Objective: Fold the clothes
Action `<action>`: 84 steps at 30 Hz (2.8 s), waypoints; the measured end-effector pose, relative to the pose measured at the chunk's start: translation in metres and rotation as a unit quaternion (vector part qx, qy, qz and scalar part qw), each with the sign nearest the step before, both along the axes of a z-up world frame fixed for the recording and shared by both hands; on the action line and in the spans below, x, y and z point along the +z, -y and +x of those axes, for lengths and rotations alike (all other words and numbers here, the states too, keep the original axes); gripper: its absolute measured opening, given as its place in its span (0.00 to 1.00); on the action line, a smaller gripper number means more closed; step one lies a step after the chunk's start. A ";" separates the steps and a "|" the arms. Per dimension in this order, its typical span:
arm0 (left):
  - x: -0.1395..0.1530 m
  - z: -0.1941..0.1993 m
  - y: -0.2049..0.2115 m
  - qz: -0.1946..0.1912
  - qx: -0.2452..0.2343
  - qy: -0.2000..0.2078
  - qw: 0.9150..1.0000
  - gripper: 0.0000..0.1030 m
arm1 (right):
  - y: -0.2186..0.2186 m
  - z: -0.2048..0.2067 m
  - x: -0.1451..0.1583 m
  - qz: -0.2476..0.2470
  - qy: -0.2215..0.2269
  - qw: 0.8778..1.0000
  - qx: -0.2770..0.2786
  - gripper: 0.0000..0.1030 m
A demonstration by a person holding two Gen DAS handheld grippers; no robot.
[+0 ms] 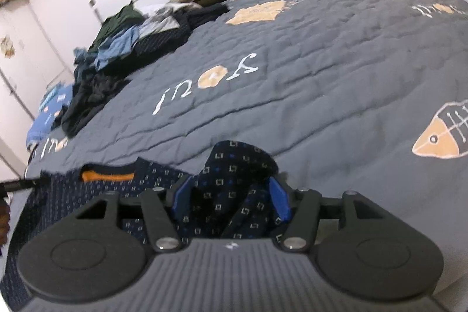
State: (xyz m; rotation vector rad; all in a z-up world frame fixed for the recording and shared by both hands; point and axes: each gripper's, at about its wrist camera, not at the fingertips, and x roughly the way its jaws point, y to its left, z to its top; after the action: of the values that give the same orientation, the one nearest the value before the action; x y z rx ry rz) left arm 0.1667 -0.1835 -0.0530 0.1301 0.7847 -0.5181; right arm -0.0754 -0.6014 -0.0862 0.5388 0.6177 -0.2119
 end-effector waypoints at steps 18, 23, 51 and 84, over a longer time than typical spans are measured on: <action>0.037 0.007 -0.016 -0.073 0.009 0.088 0.993 0.06 | 0.014 0.007 0.040 -0.011 0.108 0.993 -0.037 0.05; 0.010 0.023 0.008 -0.028 0.003 0.060 0.998 0.06 | 0.017 0.029 0.009 -0.025 0.044 0.998 -0.022 0.06; 0.037 -0.160 -0.141 -0.161 0.079 -0.035 0.983 0.57 | -0.097 -0.127 0.070 -0.073 0.040 0.996 0.019 0.57; -0.058 -0.171 -0.146 -0.345 0.211 -0.220 0.888 0.66 | -0.153 -0.185 0.032 0.141 0.092 0.985 -0.029 0.58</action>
State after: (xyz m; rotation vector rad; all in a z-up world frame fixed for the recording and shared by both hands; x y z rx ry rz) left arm -0.0046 -0.0371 -0.1114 -0.8331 0.9901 -0.3835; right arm -0.2606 -0.4483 -0.0543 0.8416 0.4545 -0.1283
